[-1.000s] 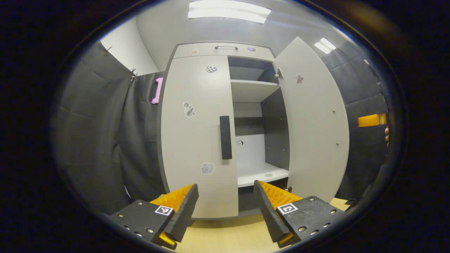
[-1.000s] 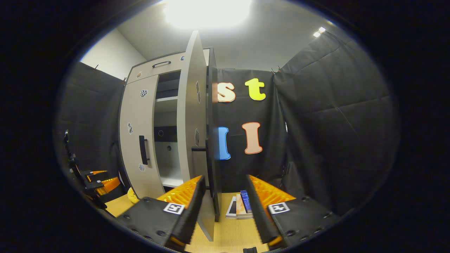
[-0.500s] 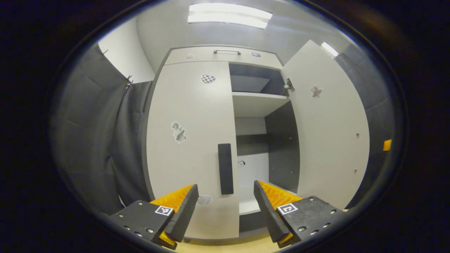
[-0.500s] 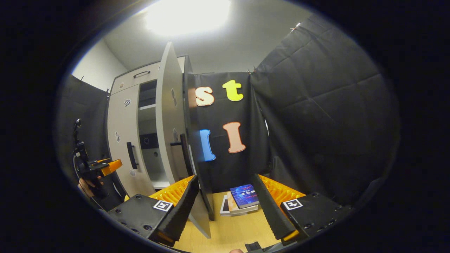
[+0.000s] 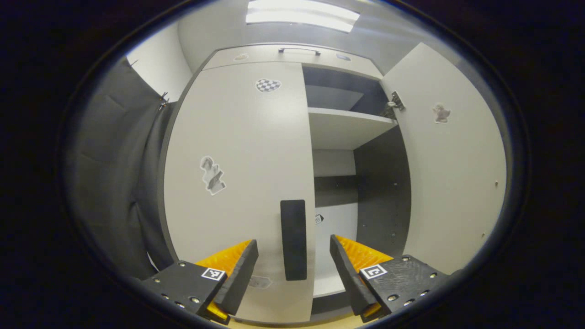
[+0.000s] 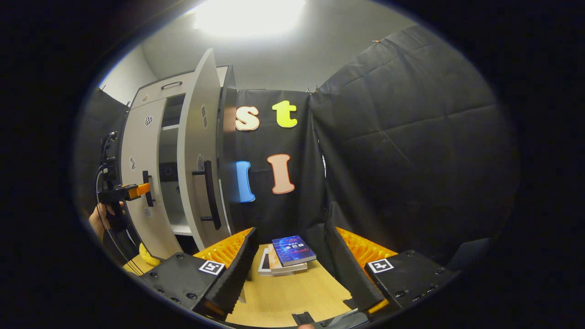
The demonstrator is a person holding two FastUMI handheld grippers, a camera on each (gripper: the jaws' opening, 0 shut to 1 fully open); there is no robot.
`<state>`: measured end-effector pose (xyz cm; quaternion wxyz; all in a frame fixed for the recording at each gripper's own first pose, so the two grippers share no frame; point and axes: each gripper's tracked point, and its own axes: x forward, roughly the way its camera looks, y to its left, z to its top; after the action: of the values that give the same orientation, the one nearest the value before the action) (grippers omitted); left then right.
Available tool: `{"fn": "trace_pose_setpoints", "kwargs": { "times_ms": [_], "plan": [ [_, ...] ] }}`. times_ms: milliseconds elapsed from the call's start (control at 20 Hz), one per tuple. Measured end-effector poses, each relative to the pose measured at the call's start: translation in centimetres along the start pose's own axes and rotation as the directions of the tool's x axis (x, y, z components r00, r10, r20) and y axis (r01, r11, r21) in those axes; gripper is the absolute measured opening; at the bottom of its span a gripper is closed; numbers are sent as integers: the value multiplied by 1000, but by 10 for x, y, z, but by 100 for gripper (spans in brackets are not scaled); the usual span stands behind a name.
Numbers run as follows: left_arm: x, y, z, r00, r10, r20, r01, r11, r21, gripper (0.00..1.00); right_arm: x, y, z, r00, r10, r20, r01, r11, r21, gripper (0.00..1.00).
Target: Open the right door of the double-door shoe cabinet with the right hand, and open the left door with the left hand.
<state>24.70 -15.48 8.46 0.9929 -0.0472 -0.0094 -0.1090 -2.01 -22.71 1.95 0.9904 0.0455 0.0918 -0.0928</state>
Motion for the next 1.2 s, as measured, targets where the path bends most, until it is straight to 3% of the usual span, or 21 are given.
{"fn": "trace_pose_setpoints", "kwargs": {
  "times_ms": [450,550,650,700,750,950,1100,1200],
  "plan": [
    [16,9,-20,996,44,-72,-46,999,-20,92,5,-15,-9,1000,-21,-14,21,999,-30,98],
    [16,14,-24,995,68,-76,-69,998,-15,77,7,-17,-12,1000,-19,-21,18,999,-35,98],
    [15,13,-24,995,71,-74,-72,997,-8,76,9,-17,-11,1000,-15,-17,14,999,-40,98],
    [15,13,-25,995,66,-75,-65,998,4,67,11,-18,-9,1000,-13,-9,12,999,-44,98],
    [17,13,-25,995,62,-77,-60,998,22,66,12,-19,-9,1000,-12,-4,12,999,-48,98],
    [18,12,-25,995,57,-80,-53,997,57,29,15,-20,-5,1000,4,6,-3,998,-59,98],
    [15,5,-25,994,62,-92,-64,998,-14,18,17,-21,-4,1000,22,13,-21,997,-75,98],
    [13,8,-26,993,69,-97,-69,998,0,14,20,-21,-5,999,39,12,-38,997,-72,98]
  ]
}}
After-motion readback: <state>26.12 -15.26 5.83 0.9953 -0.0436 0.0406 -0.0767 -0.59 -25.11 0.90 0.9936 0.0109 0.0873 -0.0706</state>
